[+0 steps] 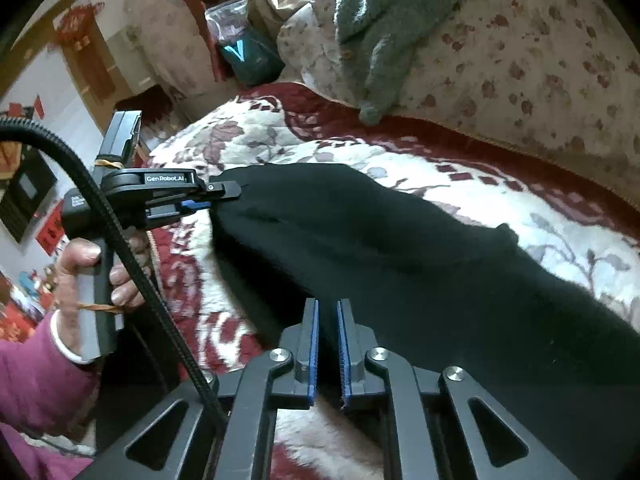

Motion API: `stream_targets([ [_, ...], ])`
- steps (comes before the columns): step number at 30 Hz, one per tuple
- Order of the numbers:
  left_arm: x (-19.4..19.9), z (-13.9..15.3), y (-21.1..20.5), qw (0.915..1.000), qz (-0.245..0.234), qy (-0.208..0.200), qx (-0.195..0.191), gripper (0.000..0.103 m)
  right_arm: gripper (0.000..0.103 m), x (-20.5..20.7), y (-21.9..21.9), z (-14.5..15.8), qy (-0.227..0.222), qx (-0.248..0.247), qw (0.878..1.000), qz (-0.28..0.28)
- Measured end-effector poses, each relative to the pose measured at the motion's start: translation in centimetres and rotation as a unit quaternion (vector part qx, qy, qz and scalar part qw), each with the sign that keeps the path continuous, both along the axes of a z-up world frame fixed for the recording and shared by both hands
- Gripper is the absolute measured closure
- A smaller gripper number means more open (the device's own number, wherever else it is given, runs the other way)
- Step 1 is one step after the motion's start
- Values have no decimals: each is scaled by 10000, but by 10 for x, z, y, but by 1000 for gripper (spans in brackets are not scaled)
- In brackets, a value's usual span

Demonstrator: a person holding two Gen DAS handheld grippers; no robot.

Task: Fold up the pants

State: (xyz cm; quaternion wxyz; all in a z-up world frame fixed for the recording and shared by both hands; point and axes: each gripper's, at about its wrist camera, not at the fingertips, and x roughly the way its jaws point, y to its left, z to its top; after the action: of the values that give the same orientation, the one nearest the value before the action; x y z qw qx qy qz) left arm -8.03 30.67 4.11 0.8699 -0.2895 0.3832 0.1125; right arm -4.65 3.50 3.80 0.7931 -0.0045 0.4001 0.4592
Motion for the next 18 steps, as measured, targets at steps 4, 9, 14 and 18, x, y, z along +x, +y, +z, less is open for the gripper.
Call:
stream_targets([
  [4,-14,8,1,9998,-130,-120,46,91,98,-13,8,3,-51,-49,9998,191],
  [9,-16,1,3,9999,-100,1,-61,92,96,-24,9,8,-803,-470,9956,-113],
  [14,-14,9,2,9999,-91,-37,-54,92,56,-38,11,8,-1507,-1107,9824,-44],
  [18,-15,21,0,9997,-138,-171,-58,92,56,-33,18,-6,-1610,-1369,9773,-161],
])
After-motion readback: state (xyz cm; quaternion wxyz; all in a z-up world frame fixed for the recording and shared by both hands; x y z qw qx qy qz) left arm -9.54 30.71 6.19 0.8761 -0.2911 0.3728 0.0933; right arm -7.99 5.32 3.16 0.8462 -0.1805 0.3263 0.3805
